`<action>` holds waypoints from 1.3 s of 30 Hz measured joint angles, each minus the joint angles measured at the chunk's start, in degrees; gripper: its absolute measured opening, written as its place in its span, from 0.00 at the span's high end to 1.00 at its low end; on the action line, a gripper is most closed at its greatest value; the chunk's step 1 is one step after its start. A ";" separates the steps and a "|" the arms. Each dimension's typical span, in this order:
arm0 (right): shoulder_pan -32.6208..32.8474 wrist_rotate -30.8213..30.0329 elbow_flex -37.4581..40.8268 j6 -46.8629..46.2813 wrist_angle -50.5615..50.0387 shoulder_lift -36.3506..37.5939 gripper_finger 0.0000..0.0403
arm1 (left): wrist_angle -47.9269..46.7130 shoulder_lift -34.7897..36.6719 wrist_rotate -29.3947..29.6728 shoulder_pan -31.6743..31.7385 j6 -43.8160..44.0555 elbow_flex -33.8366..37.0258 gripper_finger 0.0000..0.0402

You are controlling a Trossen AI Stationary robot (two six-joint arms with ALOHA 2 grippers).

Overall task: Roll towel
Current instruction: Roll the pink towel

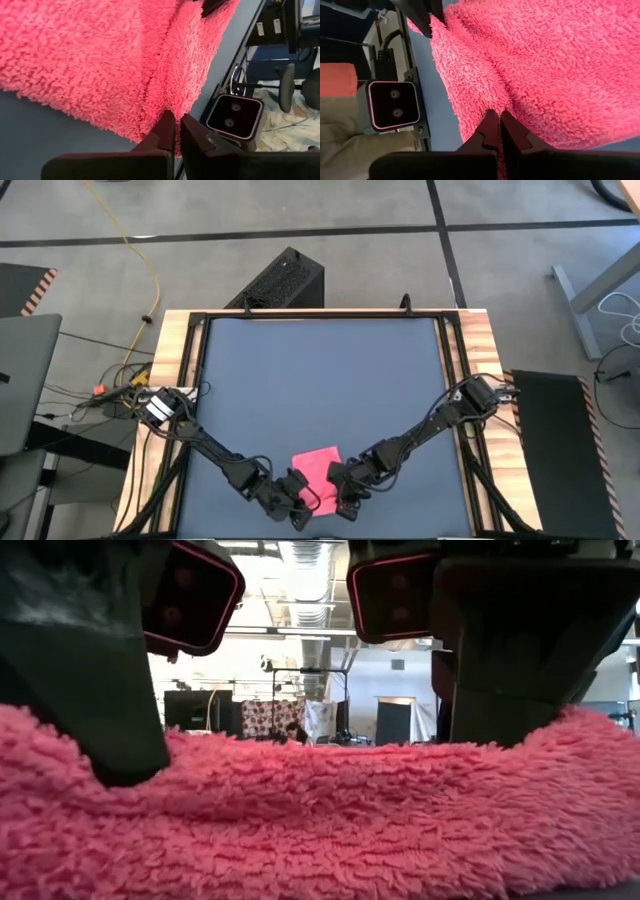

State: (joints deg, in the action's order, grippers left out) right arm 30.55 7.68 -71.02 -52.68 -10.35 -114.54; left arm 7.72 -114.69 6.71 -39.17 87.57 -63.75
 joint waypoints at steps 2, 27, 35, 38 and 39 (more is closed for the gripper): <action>0.00 -0.02 0.02 0.35 -0.06 -0.02 0.95 | -1.29 0.00 -0.43 0.13 0.96 -0.02 1.00; 0.11 -4.59 0.24 2.15 -1.83 -0.08 0.75 | -5.57 0.04 -3.52 1.42 3.54 -0.02 1.00; 0.83 -12.53 0.39 4.79 -2.62 2.90 0.63 | -6.02 0.07 -4.08 1.31 3.54 0.00 1.00; 1.37 -17.89 0.38 7.33 -3.45 5.66 0.63 | -6.05 0.07 -4.38 1.28 3.10 0.02 1.00; 1.45 -19.25 0.39 8.77 -3.69 6.55 0.63 | -6.05 0.07 -4.45 1.28 3.10 0.02 1.00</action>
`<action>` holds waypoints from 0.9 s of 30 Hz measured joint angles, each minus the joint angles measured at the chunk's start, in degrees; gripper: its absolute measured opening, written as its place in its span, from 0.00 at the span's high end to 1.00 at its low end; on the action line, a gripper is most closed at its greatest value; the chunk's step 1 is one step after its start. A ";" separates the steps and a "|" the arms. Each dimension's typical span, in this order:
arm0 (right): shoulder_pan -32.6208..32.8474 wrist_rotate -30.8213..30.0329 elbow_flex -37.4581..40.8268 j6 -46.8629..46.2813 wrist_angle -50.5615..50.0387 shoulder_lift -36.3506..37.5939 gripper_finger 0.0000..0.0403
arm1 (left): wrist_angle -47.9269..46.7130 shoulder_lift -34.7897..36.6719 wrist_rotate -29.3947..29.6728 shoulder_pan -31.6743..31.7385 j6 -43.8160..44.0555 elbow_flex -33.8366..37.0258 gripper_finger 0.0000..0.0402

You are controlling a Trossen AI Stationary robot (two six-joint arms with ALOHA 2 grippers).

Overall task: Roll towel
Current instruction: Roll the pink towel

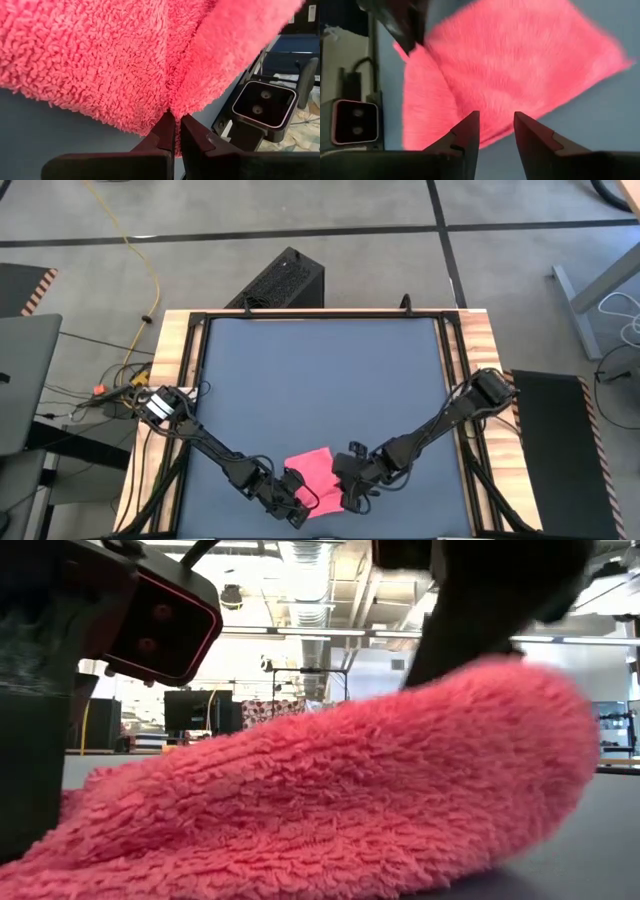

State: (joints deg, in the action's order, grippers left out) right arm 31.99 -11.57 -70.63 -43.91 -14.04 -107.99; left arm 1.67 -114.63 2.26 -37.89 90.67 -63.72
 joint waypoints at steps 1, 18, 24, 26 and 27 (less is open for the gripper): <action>0.16 -0.71 -0.02 1.40 0.15 0.72 0.64 | -0.03 0.00 0.01 0.00 0.02 0.00 1.00; 4.52 -1.89 -0.26 -1.29 9.73 2.41 0.68 | -0.81 0.00 1.71 3.66 -1.53 -0.04 1.00; 6.95 -2.07 -0.28 -0.89 11.53 0.08 0.68 | -0.69 0.00 2.44 3.74 -1.53 -0.03 1.00; 7.73 -2.78 -0.26 -0.12 11.37 -0.83 0.68 | -0.62 -0.02 3.06 3.74 -1.61 -0.02 1.00; 7.93 -3.06 -0.26 0.44 11.52 -1.25 0.68 | -0.53 -0.04 3.42 3.74 -1.76 -0.02 1.00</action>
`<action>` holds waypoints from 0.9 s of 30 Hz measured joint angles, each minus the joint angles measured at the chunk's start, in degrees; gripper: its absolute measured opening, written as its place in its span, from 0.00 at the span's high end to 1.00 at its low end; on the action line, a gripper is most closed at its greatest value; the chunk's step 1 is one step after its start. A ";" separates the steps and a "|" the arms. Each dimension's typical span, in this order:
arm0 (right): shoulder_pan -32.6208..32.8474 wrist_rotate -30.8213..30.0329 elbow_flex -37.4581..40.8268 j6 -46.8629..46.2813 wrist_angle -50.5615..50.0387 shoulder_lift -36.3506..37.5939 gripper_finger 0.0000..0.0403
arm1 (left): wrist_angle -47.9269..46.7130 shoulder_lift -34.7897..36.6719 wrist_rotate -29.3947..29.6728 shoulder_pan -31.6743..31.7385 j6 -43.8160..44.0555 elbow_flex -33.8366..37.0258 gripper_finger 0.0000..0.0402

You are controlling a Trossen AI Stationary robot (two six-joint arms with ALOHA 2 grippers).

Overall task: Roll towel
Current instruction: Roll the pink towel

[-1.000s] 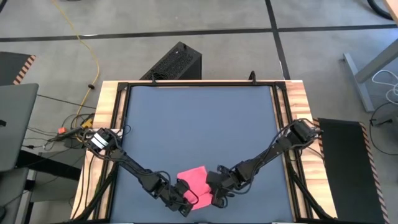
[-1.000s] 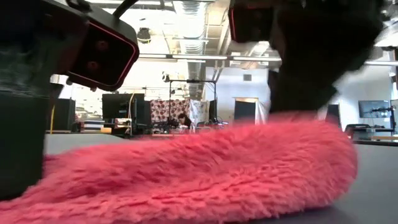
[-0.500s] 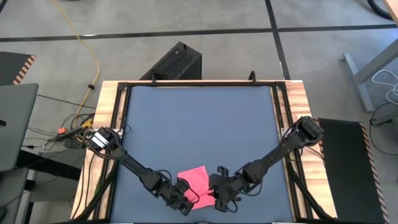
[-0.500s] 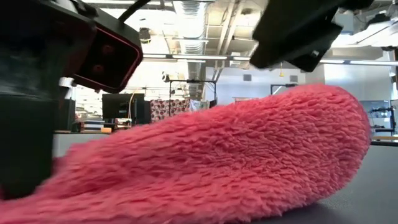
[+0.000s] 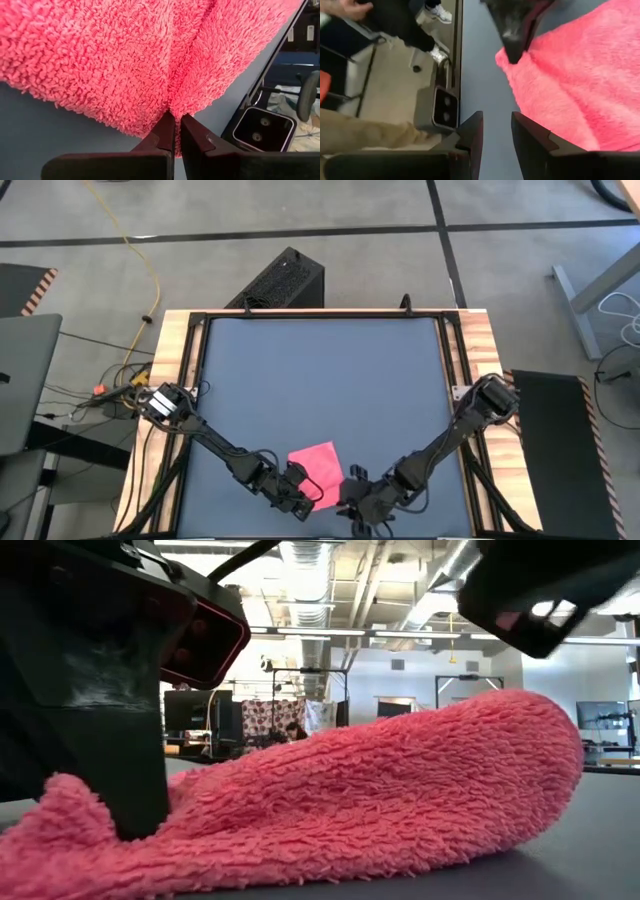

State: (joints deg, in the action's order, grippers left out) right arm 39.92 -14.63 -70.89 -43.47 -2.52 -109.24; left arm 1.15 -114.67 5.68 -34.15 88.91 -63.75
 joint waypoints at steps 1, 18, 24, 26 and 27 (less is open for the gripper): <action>0.39 -0.65 -0.02 0.83 -0.07 -0.59 0.68 | 0.13 0.00 0.23 0.02 -0.21 0.00 1.00; 0.92 -8.31 -0.07 17.06 -8.93 -1.71 0.68 | 2.21 -0.17 2.07 0.30 -1.73 0.09 1.00; 0.74 -9.39 -0.07 17.18 -12.73 -1.71 0.68 | 2.21 -0.17 1.87 0.30 -1.73 0.07 1.00; 0.76 -9.64 -0.07 17.54 -12.96 -1.71 0.68 | 2.21 -0.17 1.85 0.30 -2.02 0.05 1.00; 0.76 -9.62 -0.07 18.17 -12.90 -1.71 0.68 | 2.21 -0.17 1.83 0.35 -2.13 0.04 1.00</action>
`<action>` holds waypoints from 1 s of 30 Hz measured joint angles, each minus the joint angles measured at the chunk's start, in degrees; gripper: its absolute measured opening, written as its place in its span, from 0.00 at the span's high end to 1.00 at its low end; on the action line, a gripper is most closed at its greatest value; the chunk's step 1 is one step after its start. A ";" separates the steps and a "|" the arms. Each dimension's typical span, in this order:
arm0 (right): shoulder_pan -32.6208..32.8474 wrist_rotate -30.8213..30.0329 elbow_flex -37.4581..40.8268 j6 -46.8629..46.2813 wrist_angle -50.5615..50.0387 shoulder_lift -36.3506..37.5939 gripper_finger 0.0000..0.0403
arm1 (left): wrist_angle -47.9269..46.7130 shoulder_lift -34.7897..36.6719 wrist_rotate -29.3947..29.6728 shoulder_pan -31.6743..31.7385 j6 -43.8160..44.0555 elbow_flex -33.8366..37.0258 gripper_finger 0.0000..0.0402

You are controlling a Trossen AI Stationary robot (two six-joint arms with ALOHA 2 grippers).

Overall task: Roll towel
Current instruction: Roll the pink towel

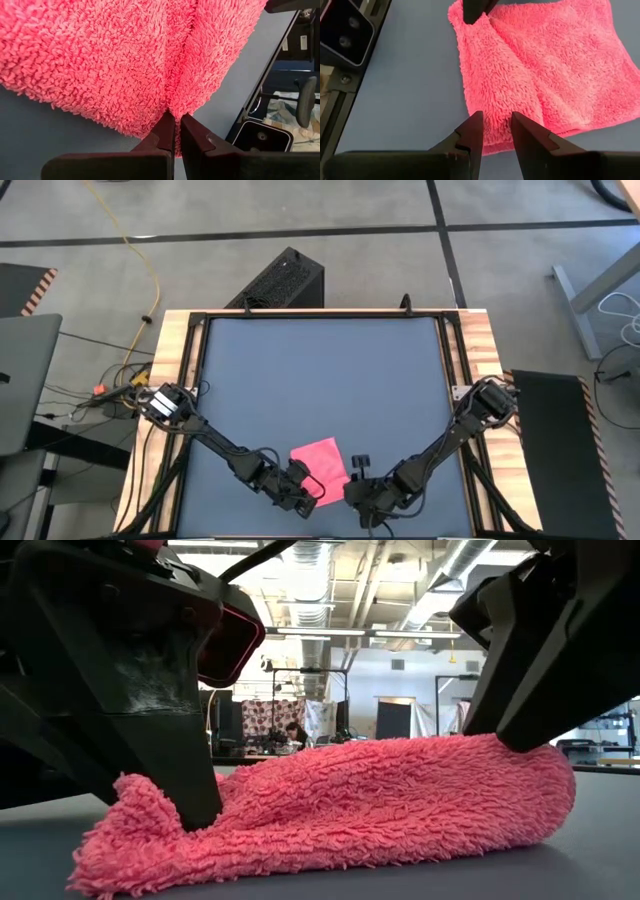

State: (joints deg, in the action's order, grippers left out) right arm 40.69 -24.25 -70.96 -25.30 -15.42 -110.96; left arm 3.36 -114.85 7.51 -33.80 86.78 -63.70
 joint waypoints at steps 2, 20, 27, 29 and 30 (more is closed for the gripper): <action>0.00 0.02 0.00 0.18 0.21 0.00 0.68 | 0.02 0.01 -0.20 0.06 -0.04 0.00 1.00; -0.58 4.82 0.00 0.09 3.93 -3.78 0.68 | 0.73 0.07 -0.38 0.16 -0.39 -0.04 1.00; -1.09 4.63 -0.13 0.24 4.52 -5.42 0.68 | 0.90 0.09 -0.80 0.17 -0.55 -0.04 1.00; -0.97 4.65 -0.13 0.29 4.46 -5.64 0.68 | 0.90 0.09 -0.79 0.17 -0.55 -0.04 1.00; -0.99 4.61 -0.18 0.29 4.72 -6.01 0.68 | 0.92 0.09 -0.81 0.17 -0.57 -0.04 1.00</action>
State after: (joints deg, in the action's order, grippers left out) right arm 39.69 -19.64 -71.14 -25.02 -10.70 -116.97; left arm 4.27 -114.76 6.70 -33.63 86.21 -63.75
